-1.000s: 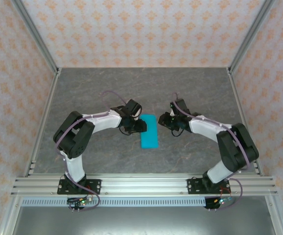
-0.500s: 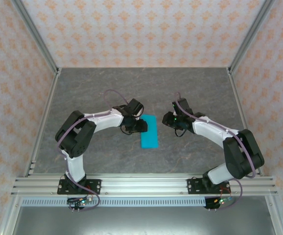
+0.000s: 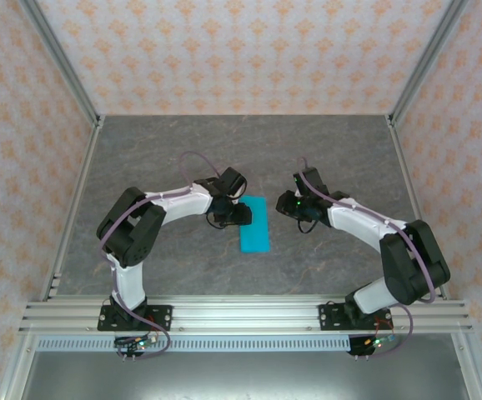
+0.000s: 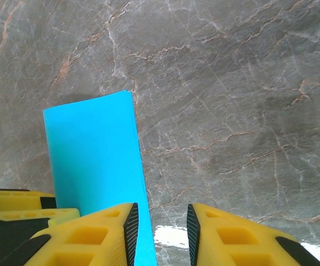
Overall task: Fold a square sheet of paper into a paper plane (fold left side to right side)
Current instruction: First fold in half a square sheet of paper at the center of the table.
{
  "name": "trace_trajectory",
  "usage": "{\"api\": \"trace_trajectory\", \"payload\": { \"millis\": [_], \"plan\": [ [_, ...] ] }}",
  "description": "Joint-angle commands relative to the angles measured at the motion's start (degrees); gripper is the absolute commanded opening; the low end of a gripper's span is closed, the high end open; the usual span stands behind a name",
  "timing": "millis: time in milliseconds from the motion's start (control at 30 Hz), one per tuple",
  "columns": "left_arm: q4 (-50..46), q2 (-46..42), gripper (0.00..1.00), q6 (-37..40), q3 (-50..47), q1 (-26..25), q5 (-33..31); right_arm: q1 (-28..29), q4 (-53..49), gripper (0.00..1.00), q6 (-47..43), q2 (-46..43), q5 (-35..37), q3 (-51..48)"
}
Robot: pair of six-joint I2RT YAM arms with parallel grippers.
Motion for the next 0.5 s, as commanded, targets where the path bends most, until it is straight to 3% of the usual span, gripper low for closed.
{"api": "trace_trajectory", "payload": {
  "millis": [0, 467],
  "plan": [
    [-0.91, 2.94, 0.46, 1.46, 0.67, -0.83, -1.86, 0.38, 0.16, 0.32, -0.19, 1.01, -1.03, 1.41],
    [-3.19, 3.03, 0.49, 3.81, 1.78, -1.12, -4.37, 0.4, 0.22, 0.32, -0.18, 1.73, -1.94, 1.1]
  ]
}}
